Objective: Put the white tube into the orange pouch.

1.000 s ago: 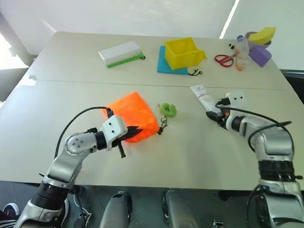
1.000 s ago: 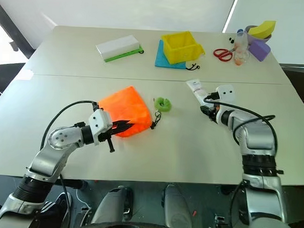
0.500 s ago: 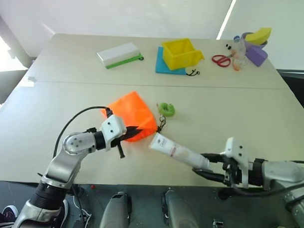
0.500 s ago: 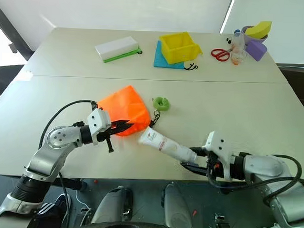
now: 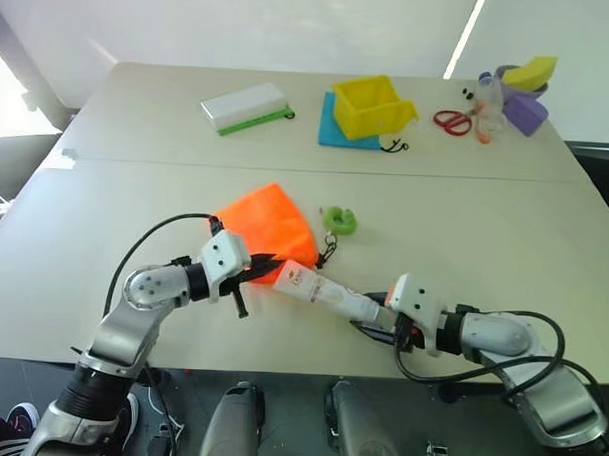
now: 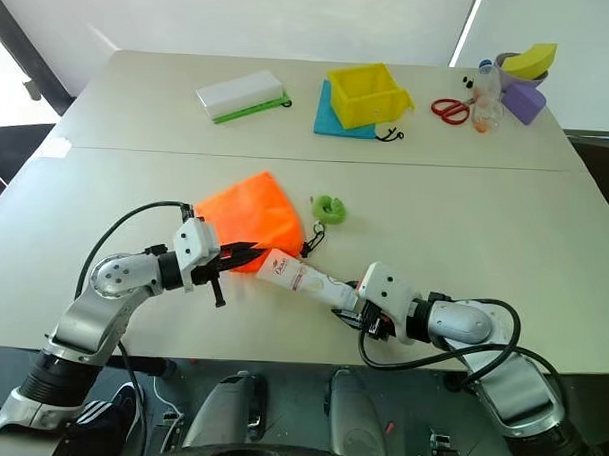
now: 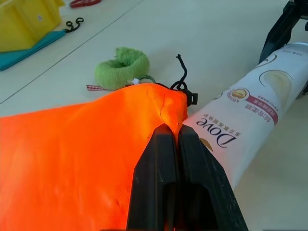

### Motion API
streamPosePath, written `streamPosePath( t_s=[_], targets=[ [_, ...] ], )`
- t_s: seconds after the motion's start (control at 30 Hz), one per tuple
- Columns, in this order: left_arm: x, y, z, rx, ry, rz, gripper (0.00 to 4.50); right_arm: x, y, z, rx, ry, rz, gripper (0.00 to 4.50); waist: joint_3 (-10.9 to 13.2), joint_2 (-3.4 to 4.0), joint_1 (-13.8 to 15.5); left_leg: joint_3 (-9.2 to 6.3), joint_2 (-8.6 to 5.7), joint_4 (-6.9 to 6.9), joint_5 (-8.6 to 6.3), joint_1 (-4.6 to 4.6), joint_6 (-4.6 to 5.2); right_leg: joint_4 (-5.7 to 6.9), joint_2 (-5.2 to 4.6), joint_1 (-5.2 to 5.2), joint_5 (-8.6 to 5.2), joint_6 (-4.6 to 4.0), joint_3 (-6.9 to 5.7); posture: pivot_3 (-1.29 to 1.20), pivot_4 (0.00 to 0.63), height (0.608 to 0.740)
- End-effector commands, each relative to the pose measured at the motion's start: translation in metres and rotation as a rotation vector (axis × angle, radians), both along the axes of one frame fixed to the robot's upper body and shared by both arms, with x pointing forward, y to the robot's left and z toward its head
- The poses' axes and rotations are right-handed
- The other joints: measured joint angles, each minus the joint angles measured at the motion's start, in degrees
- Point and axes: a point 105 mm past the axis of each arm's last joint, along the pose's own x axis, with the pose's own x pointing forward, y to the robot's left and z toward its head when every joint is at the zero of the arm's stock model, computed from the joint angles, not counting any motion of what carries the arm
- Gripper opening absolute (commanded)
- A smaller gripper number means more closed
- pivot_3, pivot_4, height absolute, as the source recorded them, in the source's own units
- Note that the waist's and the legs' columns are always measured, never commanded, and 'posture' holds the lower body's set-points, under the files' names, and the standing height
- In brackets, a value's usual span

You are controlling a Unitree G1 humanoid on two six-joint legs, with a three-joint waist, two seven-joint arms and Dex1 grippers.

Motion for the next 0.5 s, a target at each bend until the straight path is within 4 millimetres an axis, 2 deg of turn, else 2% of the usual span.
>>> streamPosePath(
  t_s=[0.03,0.13,0.23,0.5],
  targets=[
    [-0.003,0.0,0.012,-0.022,-0.037,-0.006,0.0,0.005,0.009,0.011,0.011,-0.082,0.024,1.82,0.0,0.0,0.1,0.0,0.0,0.0,0.0,0.01,0.0,0.01,0.0,0.0,0.01,-0.02,0.0,0.0,0.15,0.74],
    [-0.004,-0.001,0.011,-0.023,-0.034,-0.008,0.0,0.014,0.018,0.014,0.048,-0.085,-0.017,1.82,0.0,0.0,-0.06,-0.02,0.01,0.01,0.0,0.03,0.0,0.03,0.03,0.02,0.02,-0.03,-0.01,0.0,0.15,0.74],
    [-0.004,-0.002,0.011,-0.026,-0.03,-0.009,0.0,0.014,0.028,0.014,0.05,-0.097,0.007,1.82,0.0,0.0,0.07,-0.02,0.01,0.01,0.0,0.04,0.0,0.05,0.03,0.01,0.02,-0.02,-0.01,0.0,0.15,0.74],
    [-0.005,-0.005,0.009,-0.032,-0.026,-0.015,0.0,0.027,0.032,0.009,-0.003,-0.094,-0.008,1.82,0.0,0.0,0.19,0.0,0.0,0.04,0.0,0.02,0.0,0.04,-0.01,0.03,0.01,-0.01,-0.01,0.0,0.15,0.74]
  ],
)
